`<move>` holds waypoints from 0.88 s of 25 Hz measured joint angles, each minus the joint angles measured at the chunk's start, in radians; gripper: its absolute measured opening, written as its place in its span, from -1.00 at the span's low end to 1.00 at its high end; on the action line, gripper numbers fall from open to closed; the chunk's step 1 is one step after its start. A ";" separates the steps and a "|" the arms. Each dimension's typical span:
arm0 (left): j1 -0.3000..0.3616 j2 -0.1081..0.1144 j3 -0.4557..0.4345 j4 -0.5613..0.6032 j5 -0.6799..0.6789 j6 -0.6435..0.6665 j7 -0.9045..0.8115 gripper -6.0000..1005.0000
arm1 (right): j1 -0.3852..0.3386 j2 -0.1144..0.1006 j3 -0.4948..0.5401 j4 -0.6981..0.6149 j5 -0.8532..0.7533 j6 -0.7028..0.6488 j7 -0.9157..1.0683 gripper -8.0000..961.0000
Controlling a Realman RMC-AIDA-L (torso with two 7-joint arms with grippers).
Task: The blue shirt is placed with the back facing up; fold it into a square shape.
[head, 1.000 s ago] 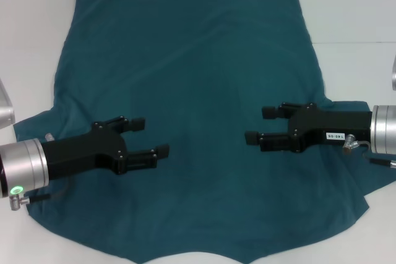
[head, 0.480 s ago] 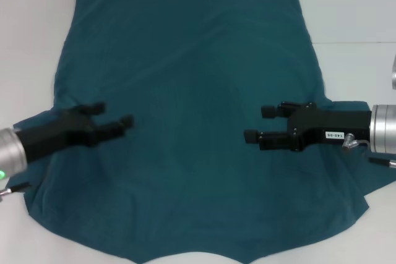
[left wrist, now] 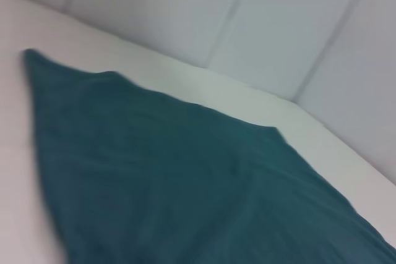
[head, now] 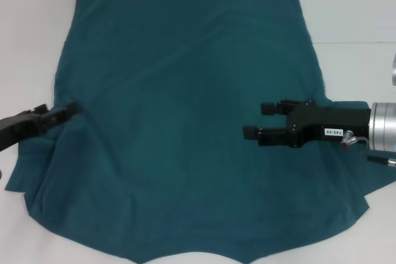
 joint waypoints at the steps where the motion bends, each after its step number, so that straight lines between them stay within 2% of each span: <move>1: 0.010 0.000 -0.001 0.009 0.002 -0.002 -0.029 0.68 | 0.000 0.000 0.000 0.000 0.002 0.001 0.000 0.91; 12: 0.065 -0.001 -0.035 0.036 0.005 -0.024 -0.083 0.64 | 0.003 -0.001 0.000 -0.001 0.006 0.003 0.001 0.91; 22: 0.067 -0.001 -0.046 0.005 0.051 -0.129 -0.084 0.60 | 0.006 -0.001 0.001 -0.002 0.006 0.004 0.001 0.91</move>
